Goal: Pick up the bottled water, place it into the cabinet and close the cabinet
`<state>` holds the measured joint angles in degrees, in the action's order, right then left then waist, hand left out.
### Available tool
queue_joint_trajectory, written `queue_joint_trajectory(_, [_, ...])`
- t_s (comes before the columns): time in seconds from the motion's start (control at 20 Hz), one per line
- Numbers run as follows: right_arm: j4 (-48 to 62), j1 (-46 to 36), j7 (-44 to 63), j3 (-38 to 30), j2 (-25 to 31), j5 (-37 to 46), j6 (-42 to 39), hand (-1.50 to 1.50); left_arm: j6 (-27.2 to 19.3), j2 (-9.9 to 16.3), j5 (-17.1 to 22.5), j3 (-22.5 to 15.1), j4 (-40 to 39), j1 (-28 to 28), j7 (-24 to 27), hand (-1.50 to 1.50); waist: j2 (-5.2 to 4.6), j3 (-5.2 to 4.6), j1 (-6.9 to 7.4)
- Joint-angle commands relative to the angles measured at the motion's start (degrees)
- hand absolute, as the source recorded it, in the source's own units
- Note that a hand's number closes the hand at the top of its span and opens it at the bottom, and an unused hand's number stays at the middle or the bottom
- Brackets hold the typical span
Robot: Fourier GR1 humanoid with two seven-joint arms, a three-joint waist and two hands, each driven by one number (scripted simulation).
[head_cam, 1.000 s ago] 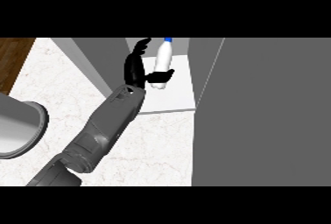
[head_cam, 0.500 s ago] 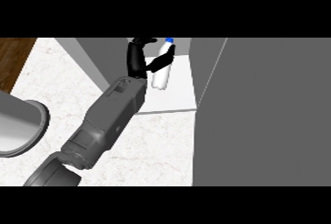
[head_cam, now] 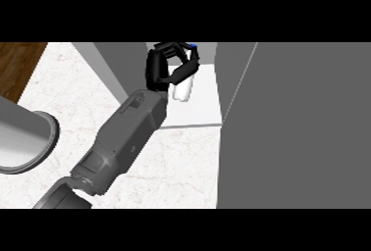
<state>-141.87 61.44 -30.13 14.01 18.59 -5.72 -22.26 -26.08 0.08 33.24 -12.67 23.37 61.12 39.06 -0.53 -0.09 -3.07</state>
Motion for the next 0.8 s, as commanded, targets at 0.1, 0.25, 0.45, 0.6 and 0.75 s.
queue_joint_trajectory(0.1, [-7.4,0.1,4.5,0.3,0.2,-0.9,1.2,-1.50,3.7,-0.1,6.1,-6.8,9.1,-4.9,-2.4,1.50,0.49,0.02,0.90])
queue_joint_trajectory(0.25, [-6.4,2.3,2.3,-0.8,1.1,-1.1,0.1,-1.50,9.4,-0.1,9.2,-11.6,16.0,-10.3,-4.6,1.50,1.00,0.01,0.86])
queue_joint_trajectory(0.45, [-8.9,2.0,5.6,2.9,-0.4,0.9,2.5,-1.50,11.9,-0.1,11.5,-18.1,25.1,-19.5,-4.6,-1.50,0.97,-0.03,2.55])
queue_joint_trajectory(0.6, [-6.7,3.4,2.7,6.0,-1.9,4.9,3.0,-1.50,13.2,-0.1,11.8,-20.5,32.0,-26.1,-6.1,-1.50,1.32,-0.01,3.16])
queue_joint_trajectory(0.75, [-9.8,3.5,4.6,4.7,-1.1,3.2,4.2,-1.50,10.2,0.8,8.4,-25.2,39.3,-33.9,-6.5,-1.50,1.28,0.02,4.46])
